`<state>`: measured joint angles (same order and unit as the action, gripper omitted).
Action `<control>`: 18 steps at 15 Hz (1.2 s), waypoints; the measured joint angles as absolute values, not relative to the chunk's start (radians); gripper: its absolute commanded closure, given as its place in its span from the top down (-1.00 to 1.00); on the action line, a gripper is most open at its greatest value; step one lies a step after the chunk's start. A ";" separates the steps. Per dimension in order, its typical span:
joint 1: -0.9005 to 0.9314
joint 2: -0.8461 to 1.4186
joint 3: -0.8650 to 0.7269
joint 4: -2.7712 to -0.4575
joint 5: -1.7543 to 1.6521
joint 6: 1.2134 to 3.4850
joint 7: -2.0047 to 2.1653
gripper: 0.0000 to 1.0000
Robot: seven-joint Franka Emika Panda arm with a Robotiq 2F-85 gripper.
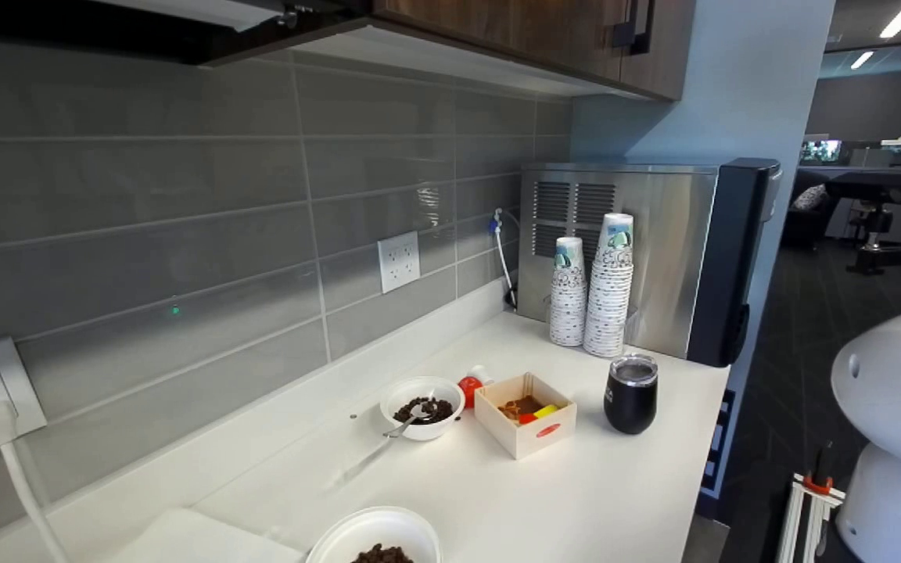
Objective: Open and close the top left cabinet door
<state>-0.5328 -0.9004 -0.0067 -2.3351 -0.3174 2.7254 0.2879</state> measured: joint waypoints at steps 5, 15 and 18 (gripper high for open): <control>-0.735 -0.894 0.079 -2.381 -0.318 2.889 0.315 1.00; -0.916 -0.788 0.201 -2.401 -0.254 3.021 0.317 1.00; -0.933 -0.749 0.223 -2.383 -0.225 3.029 0.317 1.00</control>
